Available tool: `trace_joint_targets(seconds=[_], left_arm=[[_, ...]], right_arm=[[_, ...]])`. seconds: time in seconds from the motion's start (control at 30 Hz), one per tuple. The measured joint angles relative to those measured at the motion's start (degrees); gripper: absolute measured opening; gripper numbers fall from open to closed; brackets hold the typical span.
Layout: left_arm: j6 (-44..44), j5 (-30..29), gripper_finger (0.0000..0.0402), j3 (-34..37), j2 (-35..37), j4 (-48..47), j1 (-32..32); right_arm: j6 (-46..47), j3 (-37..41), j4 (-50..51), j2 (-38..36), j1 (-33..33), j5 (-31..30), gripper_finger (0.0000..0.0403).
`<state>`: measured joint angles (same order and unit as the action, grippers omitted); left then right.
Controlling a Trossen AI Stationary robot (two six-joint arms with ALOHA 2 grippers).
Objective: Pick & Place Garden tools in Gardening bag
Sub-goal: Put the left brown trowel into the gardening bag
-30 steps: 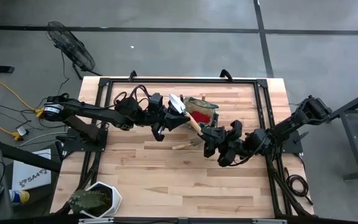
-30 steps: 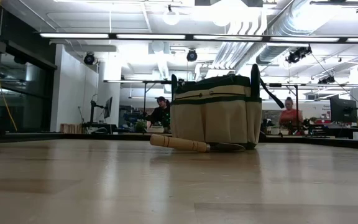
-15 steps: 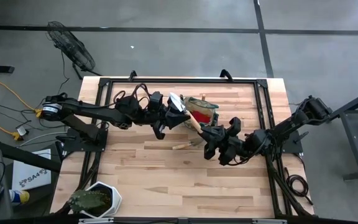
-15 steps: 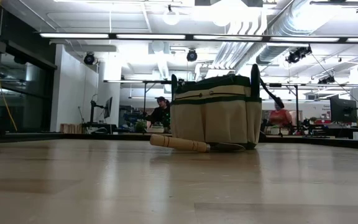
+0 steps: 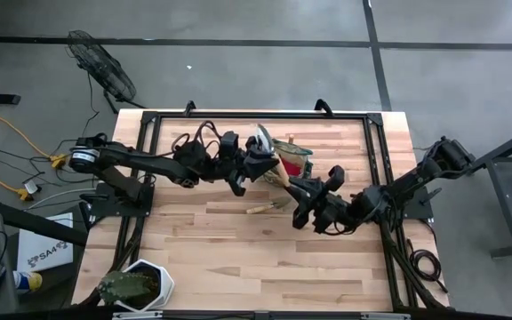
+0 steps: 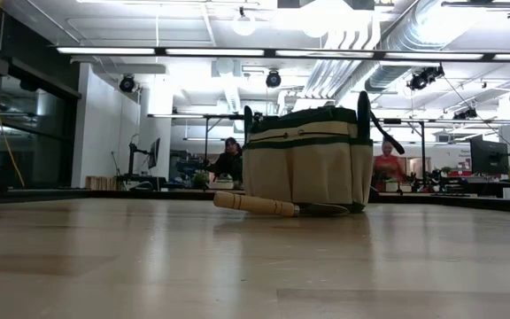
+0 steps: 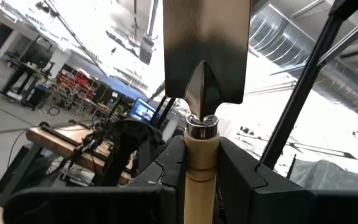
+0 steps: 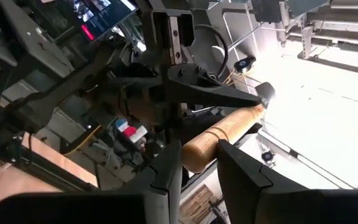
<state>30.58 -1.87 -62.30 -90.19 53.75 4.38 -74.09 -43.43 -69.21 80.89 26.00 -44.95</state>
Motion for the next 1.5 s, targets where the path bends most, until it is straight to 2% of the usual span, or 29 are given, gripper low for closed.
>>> trace_joint_targets(seconds=[0.33, 0.67, 1.2, 1.5], left_arm=[[-0.4, 0.2, 0.0056, 0.0, -0.1, -0.6, 0.1], [-2.3, -0.1, 0.0056, 0.1, -0.1, 0.2, 0.1], [-3.4, 0.1, 0.0056, 0.3, -0.3, -0.4, 0.2], [-3.5, 1.1, 0.0056, 0.3, -0.3, -0.6, 0.2]], right_arm=[[1.0, 0.0, 0.0, 0.1, 2.8, -3.2, 0.0079], [1.1, 0.0, 1.3, 0.1, 2.9, -5.2, 0.0079], [5.5, -0.2, 2.7, 0.0, 8.7, -17.7, 0.008], [8.3, -0.2, 2.8, 0.0, 10.0, -21.0, 0.008]])
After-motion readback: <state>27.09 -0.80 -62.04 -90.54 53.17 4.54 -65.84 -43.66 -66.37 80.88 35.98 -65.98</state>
